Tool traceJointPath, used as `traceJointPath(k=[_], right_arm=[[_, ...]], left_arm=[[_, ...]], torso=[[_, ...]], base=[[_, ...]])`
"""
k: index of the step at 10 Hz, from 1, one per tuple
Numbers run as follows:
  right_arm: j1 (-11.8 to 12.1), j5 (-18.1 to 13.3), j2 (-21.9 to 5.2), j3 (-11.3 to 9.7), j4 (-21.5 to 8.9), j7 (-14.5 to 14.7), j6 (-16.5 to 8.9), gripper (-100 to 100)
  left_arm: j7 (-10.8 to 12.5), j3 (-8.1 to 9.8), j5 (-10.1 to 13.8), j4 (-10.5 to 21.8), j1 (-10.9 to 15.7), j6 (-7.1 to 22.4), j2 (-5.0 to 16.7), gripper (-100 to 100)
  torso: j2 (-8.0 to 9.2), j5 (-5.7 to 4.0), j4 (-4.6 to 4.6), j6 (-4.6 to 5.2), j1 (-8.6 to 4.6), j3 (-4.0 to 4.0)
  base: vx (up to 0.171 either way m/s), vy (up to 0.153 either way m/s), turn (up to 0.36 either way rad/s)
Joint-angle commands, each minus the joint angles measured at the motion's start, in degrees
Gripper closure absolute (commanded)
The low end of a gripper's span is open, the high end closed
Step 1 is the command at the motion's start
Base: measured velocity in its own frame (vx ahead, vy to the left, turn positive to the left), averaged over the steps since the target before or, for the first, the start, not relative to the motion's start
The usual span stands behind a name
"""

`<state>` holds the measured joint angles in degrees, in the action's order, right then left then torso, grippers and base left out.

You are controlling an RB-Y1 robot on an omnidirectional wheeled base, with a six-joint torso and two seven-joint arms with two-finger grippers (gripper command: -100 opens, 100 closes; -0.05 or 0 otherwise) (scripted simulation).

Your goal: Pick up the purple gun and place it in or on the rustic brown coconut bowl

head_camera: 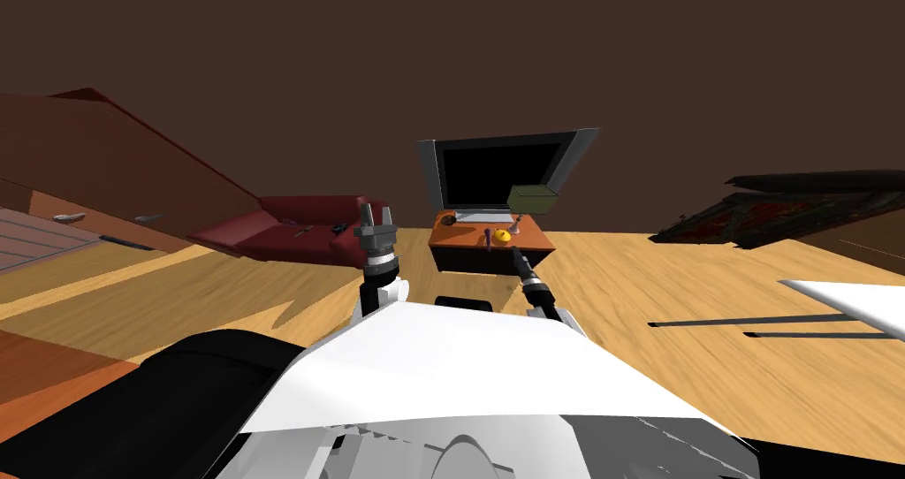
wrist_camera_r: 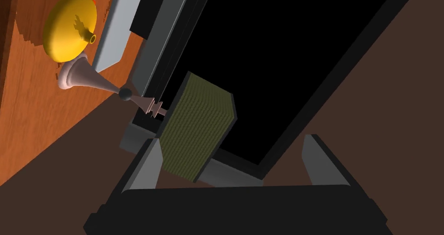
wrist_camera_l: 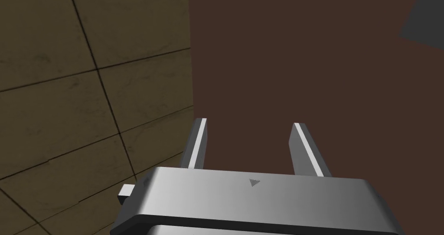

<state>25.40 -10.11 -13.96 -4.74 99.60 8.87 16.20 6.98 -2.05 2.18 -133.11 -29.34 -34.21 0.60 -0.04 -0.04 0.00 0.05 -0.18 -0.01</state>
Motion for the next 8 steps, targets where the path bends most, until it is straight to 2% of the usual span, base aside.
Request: traceJointPath(k=[1, 2, 3, 4, 5, 6, 7, 8], right_arm=[[-0.5, -1.1, -0.8, -0.7, -2.3, 1.0, -2.9, -100], [-0.5, -1.1, -0.8, -0.7, -2.3, 1.0, -3.6, -100], [-1.1, -2.0, -1.6, -1.2, -4.8, 1.7, -5.3, -100], [-1.1, -2.0, -1.6, -1.2, -4.8, 1.7, -5.8, -100], [-1.8, -2.9, -2.5, -1.7, -7.3, 2.3, -7.6, -100], [-1.8, -2.9, -2.5, -1.7, -7.3, 2.3, -8.2, -100], [-2.5, -3.7, -3.5, -2.2, -9.1, 2.8, -10.6, -100], [-2.5, -3.7, -3.5, -2.2, -9.8, 2.8, -10.6, -100]], left_arm=[[0.0, 0.0, 0.0, 0.0, 0.0, 0.0, 0.0, 0], [0.0, -0.01, 0.0, 0.0, 0.0, 0.0, 0.0, 0], [0.0, 0.0, 0.0, 0.0, 0.0, 0.0, 0.0, 0], [0.0, -0.01, 0.0, 0.0, 0.0, 0.0, 0.0, 0], [0.0, 0.0, 0.0, 0.0, 0.0, 0.0, 0.0, 0], [0.0, 0.0, 0.0, 0.0, 0.0, 0.0, 0.0, 0], [0.0, 0.0, 0.0, 0.0, 0.0, 0.0, 0.0, 0], [0.0, -0.01, 0.0, 0.0, 0.0, 0.0, 0.0, 0]], torso=[[0.0, 0.0, 0.0, 0.0, 0.0, 0.0], [-0.02, 0.0, -0.01, -0.03, 0.02, -0.01], [-0.05, 0.0, -0.01, 0.0, 0.03, -0.03], [-0.08, 0.0, -0.02, -0.04, 0.03, -0.04], [-0.08, 0.01, -0.02, 0.0, 0.04, -0.05], [-0.1, 0.01, -0.02, -0.03, 0.04, -0.06], [-0.1, 0.01, -0.02, 0.0, 0.04, -0.06], [-0.13, 0.01, -0.03, -0.04, 0.04, -0.07]], base=[[-0.008, -0.01, 0.209], [-0.003, -0.01, 0.123], [0.0, -0.005, 0.236], [0.003, -0.008, 0.147], [0.008, -0.004, 0.247], [0.008, -0.007, 0.156], [0.014, -0.002, 0.314], [0.015, -0.007, 0.133]])
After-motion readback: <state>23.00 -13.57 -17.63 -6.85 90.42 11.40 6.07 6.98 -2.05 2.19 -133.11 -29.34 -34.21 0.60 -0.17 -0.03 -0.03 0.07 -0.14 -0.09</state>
